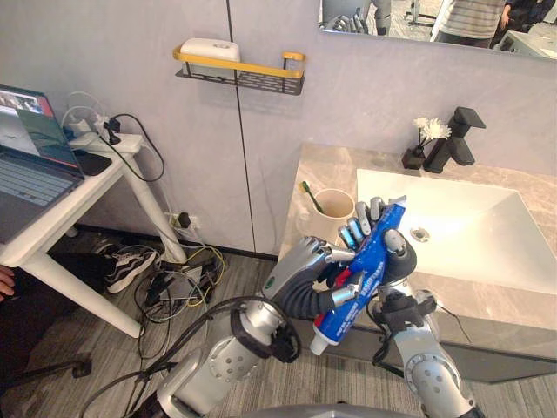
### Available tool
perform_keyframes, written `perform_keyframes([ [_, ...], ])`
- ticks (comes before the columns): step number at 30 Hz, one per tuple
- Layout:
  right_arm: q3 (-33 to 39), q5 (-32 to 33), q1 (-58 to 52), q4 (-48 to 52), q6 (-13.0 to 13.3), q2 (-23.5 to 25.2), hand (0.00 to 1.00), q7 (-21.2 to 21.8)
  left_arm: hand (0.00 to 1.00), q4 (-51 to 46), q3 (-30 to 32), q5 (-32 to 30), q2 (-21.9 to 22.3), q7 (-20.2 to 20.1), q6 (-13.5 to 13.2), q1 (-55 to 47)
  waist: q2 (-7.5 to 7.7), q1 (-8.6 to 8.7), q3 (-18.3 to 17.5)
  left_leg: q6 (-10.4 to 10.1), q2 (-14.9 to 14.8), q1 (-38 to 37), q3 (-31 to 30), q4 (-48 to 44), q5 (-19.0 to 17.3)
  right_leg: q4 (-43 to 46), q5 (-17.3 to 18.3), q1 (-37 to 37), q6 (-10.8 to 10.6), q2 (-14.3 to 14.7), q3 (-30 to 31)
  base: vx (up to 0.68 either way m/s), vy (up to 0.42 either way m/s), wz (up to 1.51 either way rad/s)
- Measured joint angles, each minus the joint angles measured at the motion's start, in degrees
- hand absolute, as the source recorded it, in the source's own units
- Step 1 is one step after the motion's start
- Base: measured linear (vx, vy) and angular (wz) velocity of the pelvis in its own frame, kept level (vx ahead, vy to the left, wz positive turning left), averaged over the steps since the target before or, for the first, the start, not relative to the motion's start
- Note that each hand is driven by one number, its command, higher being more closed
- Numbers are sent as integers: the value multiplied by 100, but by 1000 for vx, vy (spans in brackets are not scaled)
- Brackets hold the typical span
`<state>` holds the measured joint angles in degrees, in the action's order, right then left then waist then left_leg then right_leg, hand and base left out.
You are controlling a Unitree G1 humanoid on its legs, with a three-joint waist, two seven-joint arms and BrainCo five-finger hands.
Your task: Organize washtable
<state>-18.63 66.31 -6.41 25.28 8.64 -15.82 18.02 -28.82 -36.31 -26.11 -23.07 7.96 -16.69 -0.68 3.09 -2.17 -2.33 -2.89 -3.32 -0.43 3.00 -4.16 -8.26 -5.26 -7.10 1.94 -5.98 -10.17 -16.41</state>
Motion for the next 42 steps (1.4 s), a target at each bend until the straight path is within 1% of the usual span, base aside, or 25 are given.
perform_keyframes([
  [4, -13, -9, -12, -7, -3, 1, 100, -1, 100, 0, 3, -2, 23, 8, 0, 1, 0, 2, 0, 0, 0, -1, 2, 0, 0, 0, 0, 0, 0, 0, 1, 0, 0, 0],
  [5, -12, -9, -12, -8, -3, 3, 100, -2, 0, 0, 2, -3, 36, 8, 1, 0, 0, 2, 0, 0, 0, -2, 3, 0, 0, 0, 0, 0, 0, 0, 1, 0, 0, 0],
  [11, 8, -18, -23, -11, 0, 13, 100, -22, 0, 3, 69, -8, 45, 17, 2, -2, 0, 2, 0, 0, 0, -5, 10, 6, 0, 0, 0, 3, 0, 1, 5, 0, 0, 0],
  [16, 74, -61, -33, -25, 0, 50, 100, -128, 0, 49, 235, -14, 141, 27, 6, -3, 0, 5, 0, 0, 0, -11, 15, 6, 0, 0, 0, 2, 0, 2, 10, 0, 0, 0],
  [19, 223, -63, -134, -49, 2, 139, 100, -231, 0, 182, 257, -26, 287, 27, 6, -8, 0, 0, 0, 0, 0, -14, 22, 8, 0, 0, 0, 2, 1, 3, 14, 0, 0, 0],
  [22, 376, -63, -217, -50, 3, 144, 100, -286, 0, 184, 307, -46, 306, 29, 5, -96, -2, 10, 1, 0, 0, -34, 47, 22, 0, 0, 1, 3, 1, 5, 34, 3, 1, -4],
  [24, 605, -72, -266, -63, 17, 195, 100, -371, 0, 182, 390, -108, 359, 48, 1, -206, -3, 14, 1, 1, 0, -49, 76, 35, 0, 0, 0, 9, 1, 7, 60, 4, 3, -6],
  [27, 911, -256, -336, -72, 114, 343, 100, -457, 0, 179, 678, -189, 480, 114, 0, -222, -8, 11, 4, 1, -1, -65, 92, 42, 0, 0, 1, 8, 1, 9, 75, 0, 0, -1],
  [30, 1057, -279, -435, -72, 126, 343, 100, -468, 0, 160, 980, -191, 515, 227, 2, -251, -16, 16, 9, 2, -1, -93, 131, 55, -1, 0, 0, 10, 1, 12, 116, 5, 2, -6],
  [31, 1066, -280, -440, -72, 126, 344, 100, -472, 0, 160, 996, -191, 515, 235, 2, -252, -16, 17, 9, 2, -1, -94, 133, 55, -1, 0, 0, 12, 1, 12, 119, 3, 3, -4],
  [34, 1319, -289, -460, -72, 140, 361, 100, -519, 0, 74, 1257, -196, 569, 279, 1, -435, -18, 21, 10, 6, -1, -98, 152, 57, -4, 0, 0, 20, 1, 15, 139, 3, 1, -2],
  [36, 1523, -299, -468, -72, 208, 373, 100, -570, 0, -56, 1470, -214, 623, 292, 2, -643, -19, 17, 11, 6, -1, -98, 159, 62, -4, 0, 0, 26, 1, 16, 142, 0, 0, 0],
  [39, 1929, -475, -471, -71, 286, 523, 100, -652, 0, -190, 1809, -247, 676, 401, 1, -897, -21, 10, 12, 7, -2, -98, 165, 65, -5, 0, 0, 28, 1, 16, 145, 0, 0, 0],
  [42, 2295, -518, -466, -70, 348, 530, 100, -693, 0, -295, 2219, -246, 697, 415, 2, -1038, -23, 2, 13, 9, -4, -100, 184, 66, -9, 0, 0, 33, 1, 17, 157, 0, 0, 0],
])
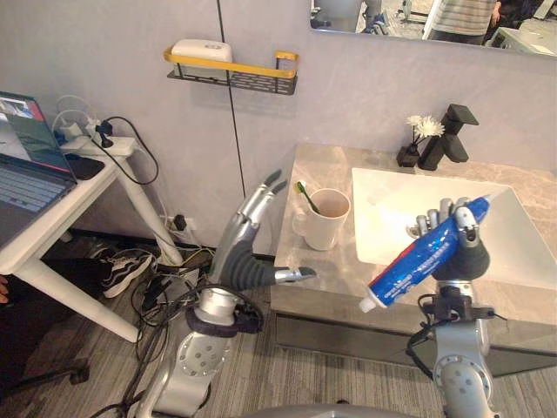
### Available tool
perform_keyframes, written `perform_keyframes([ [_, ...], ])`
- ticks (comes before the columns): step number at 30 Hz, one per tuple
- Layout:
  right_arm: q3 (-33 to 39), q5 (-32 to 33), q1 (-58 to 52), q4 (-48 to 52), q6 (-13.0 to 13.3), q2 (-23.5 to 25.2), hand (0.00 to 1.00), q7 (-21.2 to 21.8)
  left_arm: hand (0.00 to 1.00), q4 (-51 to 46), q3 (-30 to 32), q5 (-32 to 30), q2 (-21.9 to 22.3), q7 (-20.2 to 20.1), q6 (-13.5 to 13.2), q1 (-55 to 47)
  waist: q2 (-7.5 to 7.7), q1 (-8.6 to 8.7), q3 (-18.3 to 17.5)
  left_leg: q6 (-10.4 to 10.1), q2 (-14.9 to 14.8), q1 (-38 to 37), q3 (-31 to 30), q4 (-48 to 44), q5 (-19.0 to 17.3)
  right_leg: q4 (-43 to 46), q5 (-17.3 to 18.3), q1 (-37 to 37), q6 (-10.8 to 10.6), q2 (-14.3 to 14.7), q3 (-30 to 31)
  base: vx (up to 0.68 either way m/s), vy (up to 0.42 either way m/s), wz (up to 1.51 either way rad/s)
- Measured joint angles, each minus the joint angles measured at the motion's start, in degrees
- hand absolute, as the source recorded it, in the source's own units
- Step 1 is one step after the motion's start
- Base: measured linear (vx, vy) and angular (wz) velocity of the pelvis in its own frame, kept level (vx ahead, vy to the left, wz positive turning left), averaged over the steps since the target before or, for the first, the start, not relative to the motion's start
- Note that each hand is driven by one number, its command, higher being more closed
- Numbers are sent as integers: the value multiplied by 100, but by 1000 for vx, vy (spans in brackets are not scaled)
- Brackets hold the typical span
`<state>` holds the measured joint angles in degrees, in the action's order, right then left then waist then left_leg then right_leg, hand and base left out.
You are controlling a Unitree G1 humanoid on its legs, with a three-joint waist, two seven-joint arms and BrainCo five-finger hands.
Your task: Organize washtable
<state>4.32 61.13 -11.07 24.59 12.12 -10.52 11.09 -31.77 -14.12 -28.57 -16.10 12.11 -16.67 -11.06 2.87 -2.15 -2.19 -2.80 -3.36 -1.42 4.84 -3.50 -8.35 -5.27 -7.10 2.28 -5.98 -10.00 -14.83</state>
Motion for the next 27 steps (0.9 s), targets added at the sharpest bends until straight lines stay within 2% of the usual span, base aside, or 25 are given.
perform_keyframes([
  [2, 402, -232, 52, -1, 50, -7, 100, -125, 0, -11, 536, 14, 6, 31, 23, -25, -4, -5, 1, 0, -1, -2, 23, -1, 0, 0, -2, 9, -1, 1, 19, -2, 0, -4],
  [5, 861, -473, 165, 0, 163, -16, 100, -292, 0, -37, 1001, 75, 49, 70, 60, -101, -3, -5, 1, 1, -1, -2, 33, 1, -3, 0, -2, 12, -1, 1, 27, 0, 0, -1],
  [8, 1095, -757, 378, -1, 234, -21, 100, -463, 0, -115, 1241, 118, 124, 20, 76, -247, -5, -6, 0, 0, -3, -1, 33, 7, -6, 0, -2, 16, -1, 2, 26, 0, 0, 0],
  [13, 1479, -1398, 918, -64, 285, -148, 100, -694, 0, -73, 1589, 255, 591, -185, 133, -784, 1, -53, 3, 1, -3, 11, 17, 28, -6, 0, -1, 20, -2, 0, 6, 0, 0, 1],
  [19, 1846, -1666, 1838, -641, 404, -504, 100, -1082, 0, 1193, 1788, 508, 979, -398, 365, -988, 16, -174, 7, -2, -5, 89, -77, 66, -2, 0, 13, 39, -19, -6, -87, -1, -5, 8],
  [27, 1582, -2259, 3054, -1478, 429, -782, 100, -1574, 0, 3393, 1859, 801, 1109, -515, 788, -921, 95, -179, -25, -2, -4, 107, -153, 56, 3, 1, 12, 40, -20, -13, -152, 29, 4, 5],
])
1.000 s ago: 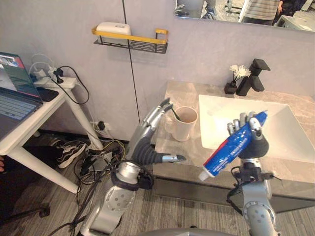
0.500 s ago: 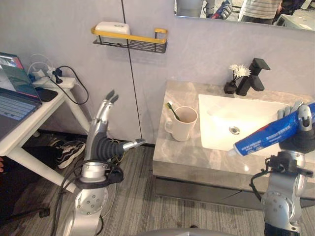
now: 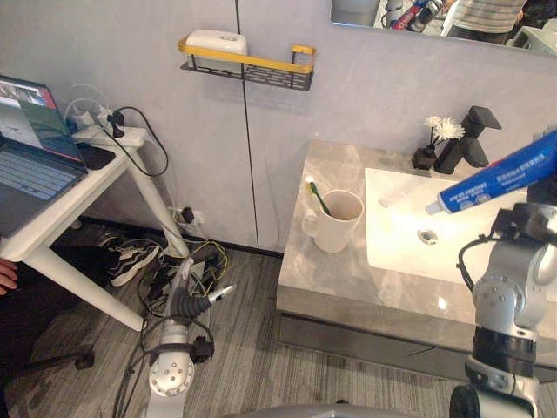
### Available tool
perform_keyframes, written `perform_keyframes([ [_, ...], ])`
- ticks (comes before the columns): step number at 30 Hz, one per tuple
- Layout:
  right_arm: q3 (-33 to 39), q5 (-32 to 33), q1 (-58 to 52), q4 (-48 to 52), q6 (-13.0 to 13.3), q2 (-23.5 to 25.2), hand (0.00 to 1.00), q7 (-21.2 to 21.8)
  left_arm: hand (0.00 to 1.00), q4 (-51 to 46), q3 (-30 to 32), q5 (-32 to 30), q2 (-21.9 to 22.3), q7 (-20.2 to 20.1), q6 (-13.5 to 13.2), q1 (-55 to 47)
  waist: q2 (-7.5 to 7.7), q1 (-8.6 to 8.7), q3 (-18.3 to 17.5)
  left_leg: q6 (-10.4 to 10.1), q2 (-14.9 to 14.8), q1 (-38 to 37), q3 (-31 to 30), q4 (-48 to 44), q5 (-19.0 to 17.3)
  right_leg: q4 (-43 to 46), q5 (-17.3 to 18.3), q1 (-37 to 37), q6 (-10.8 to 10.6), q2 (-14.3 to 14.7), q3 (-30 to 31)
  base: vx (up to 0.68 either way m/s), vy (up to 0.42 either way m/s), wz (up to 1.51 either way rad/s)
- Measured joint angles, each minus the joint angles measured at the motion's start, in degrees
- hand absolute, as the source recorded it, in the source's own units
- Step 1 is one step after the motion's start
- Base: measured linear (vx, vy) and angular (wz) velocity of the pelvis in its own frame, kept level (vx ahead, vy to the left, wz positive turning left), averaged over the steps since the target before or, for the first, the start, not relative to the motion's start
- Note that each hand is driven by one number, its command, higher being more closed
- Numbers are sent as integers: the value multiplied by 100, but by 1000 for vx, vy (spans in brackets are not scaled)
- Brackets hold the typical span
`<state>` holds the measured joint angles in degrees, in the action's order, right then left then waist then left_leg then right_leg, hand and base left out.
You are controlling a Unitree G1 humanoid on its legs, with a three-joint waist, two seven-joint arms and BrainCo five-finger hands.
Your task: Organize washtable
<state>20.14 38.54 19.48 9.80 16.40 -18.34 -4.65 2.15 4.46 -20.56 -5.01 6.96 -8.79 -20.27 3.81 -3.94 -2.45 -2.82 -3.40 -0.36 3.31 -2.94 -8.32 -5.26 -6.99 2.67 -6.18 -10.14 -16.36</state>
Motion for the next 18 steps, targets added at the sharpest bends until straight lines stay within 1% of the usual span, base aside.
perform_keyframes([
  [3, -312, -222, 307, -213, -25, -10, 100, -116, 0, 574, -27, 2, 18, -41, 82, 13, 37, -18, -25, 0, 1, 7, -38, 10, 0, 0, -1, -9, 0, -5, -17, 26, 10, 7],
  [6, -698, -442, 724, -545, -71, -136, 100, -214, 0, 1284, -121, 8, 22, -99, 174, 69, 57, -65, -34, 0, 0, 2, -46, 11, 0, 0, -3, -20, -1, -15, -17, 5, 3, 1],
  [8, -744, -484, 840, -582, -92, -142, 100, -242, 0, 1441, -166, 119, 43, -131, 214, 59, 73, -123, -30, 1, 0, 2, -51, 12, 0, 0, -3, -21, -1, -14, -18, 0, 0, 0],
  [9, -770, -613, 894, -598, -92, -143, 100, -283, 0, 1575, -223, 217, 40, -136, 216, 54, 81, -156, -33, 1, 1, 14, -58, -12, 0, 0, -3, -23, -1, -12, -20, -1, -2, 3],
  [12, -1020, -649, 1138, -797, -100, -145, 100, -316, 0, 2064, -227, 418, 39, -171, 248, 46, 98, -156, -31, 1, 0, 57, -70, -49, 0, 0, -3, -6, -1, -12, -21, -2, -1, 1],
  [15, -1110, -651, 1231, -839, -168, -145, 100, -372, 0, 2196, -227, 448, 36, -177, 263, 39, 165, -165, -1, 1, -2, 140, -82, -101, 0, 0, -3, 43, -1, -8, -21, -38, -10, 3],
  [18, -1149, -653, 1286, -898, -197, -145, 100, -401, 0, 2289, -228, 454, 36, -188, 342, 30, 232, -195, 32, 0, -7, 178, -100, -141, 0, 0, -3, 48, 0, -4, -22, -37, -7, 3],
])
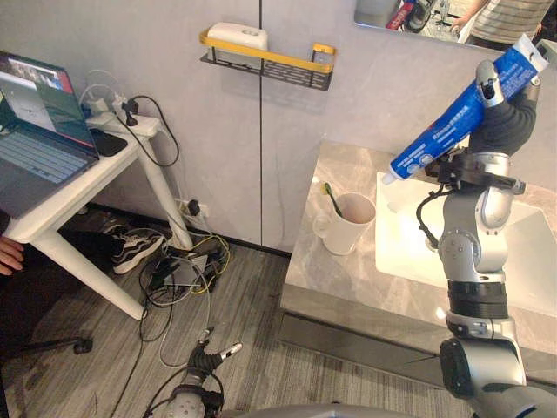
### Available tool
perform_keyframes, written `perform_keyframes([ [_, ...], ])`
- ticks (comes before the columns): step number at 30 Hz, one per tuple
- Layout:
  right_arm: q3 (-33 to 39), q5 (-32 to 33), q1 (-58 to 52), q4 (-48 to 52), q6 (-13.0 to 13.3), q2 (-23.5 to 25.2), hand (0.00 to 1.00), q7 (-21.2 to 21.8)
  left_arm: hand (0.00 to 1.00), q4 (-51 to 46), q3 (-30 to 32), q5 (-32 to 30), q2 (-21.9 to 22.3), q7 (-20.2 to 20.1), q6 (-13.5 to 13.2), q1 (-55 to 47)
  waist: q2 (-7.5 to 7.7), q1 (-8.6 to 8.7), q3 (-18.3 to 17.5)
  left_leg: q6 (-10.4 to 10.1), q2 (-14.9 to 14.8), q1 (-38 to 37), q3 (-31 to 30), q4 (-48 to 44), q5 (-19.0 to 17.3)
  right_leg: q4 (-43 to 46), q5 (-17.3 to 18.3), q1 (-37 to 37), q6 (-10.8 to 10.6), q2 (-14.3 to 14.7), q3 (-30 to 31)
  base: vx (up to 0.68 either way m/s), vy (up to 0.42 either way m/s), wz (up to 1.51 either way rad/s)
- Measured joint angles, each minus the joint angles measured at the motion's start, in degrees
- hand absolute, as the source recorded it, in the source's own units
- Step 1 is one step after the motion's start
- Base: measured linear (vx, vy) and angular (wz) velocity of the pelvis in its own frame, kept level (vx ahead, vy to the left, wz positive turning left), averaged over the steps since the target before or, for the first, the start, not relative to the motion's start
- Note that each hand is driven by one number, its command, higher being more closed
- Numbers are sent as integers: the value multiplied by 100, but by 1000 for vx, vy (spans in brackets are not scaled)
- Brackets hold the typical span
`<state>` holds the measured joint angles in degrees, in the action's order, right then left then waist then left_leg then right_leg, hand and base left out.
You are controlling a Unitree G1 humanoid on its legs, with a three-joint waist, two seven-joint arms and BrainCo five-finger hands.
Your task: Organize washtable
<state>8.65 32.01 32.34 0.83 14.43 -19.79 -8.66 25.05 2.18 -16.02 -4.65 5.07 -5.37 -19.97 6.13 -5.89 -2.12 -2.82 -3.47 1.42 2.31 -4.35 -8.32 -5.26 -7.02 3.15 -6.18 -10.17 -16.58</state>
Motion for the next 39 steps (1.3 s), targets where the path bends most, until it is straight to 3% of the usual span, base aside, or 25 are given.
perform_keyframes([
  [13, -14, -9, 48, -94, -129, 1, 100, -7, 0, 246, -15, 207, -21, -2, 31, -2, 139, -32, 71, -5, 0, 115, -27, -45, 3, 0, 0, 80, 2, 2, -1, 0, 0, 0],
  [39, -436, -219, -371, -137, -316, 7, 100, 218, 0, 449, -165, 222, -21, 11, 39, 177, 189, -71, 165, -5, 3, 191, -56, -20, 2, 1, 1, 151, 3, 3, 2, 0, 0, 0],
])
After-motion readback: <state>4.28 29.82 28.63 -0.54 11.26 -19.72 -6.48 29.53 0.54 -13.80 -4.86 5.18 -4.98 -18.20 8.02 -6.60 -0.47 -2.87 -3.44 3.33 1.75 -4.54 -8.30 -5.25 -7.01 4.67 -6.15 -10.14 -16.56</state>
